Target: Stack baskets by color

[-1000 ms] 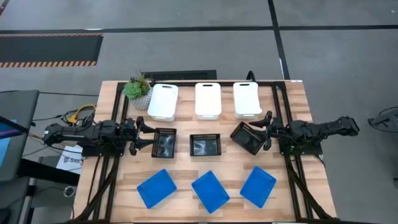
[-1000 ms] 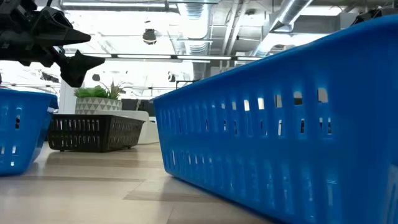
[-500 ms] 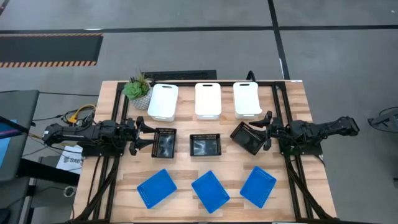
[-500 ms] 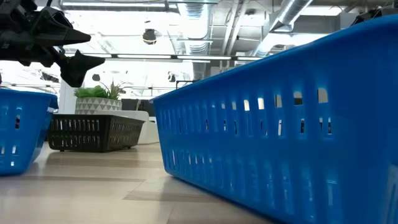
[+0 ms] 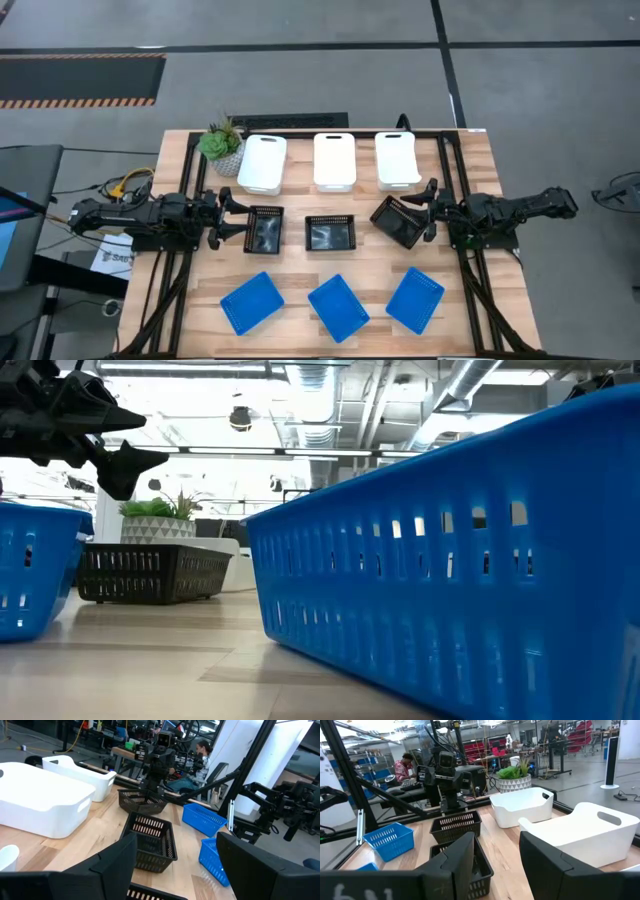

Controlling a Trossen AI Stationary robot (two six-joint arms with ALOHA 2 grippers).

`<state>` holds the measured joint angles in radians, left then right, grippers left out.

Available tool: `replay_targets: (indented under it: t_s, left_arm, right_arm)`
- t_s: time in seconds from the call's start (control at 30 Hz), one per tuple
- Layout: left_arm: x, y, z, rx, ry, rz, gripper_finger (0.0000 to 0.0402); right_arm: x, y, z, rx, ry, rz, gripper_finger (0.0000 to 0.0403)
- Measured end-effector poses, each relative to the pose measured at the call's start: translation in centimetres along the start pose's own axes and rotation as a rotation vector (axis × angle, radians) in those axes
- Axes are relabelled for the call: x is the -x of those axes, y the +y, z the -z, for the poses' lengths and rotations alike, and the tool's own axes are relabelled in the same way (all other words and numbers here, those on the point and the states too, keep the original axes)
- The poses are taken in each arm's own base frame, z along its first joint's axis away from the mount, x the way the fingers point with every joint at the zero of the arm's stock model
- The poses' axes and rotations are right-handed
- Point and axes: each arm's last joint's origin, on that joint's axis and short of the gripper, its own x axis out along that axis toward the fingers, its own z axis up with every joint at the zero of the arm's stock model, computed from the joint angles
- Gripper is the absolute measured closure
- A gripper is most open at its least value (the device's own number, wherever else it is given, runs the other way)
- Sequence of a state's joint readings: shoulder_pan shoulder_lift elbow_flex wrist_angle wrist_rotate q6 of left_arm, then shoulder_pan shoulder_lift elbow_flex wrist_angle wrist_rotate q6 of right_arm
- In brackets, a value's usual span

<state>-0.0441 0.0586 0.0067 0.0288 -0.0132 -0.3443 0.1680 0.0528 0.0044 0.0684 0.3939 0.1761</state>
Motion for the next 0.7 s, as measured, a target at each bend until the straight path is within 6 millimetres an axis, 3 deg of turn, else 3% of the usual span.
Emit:
replay_targets:
  t_s: [0.27,0.7]
  left_arm:
    - [0.0,0.0,0.0,0.053,0.0,0.0,0.0139]
    - [0.01,0.17,-0.23,0.419,-0.057,-0.062,0.0139]
  right_arm:
    - [0.0,0.0,0.0,0.0,0.0,0.0,0.0218]
    - [0.0,0.0,0.0,0.0,0.0,0.0,0.0218]
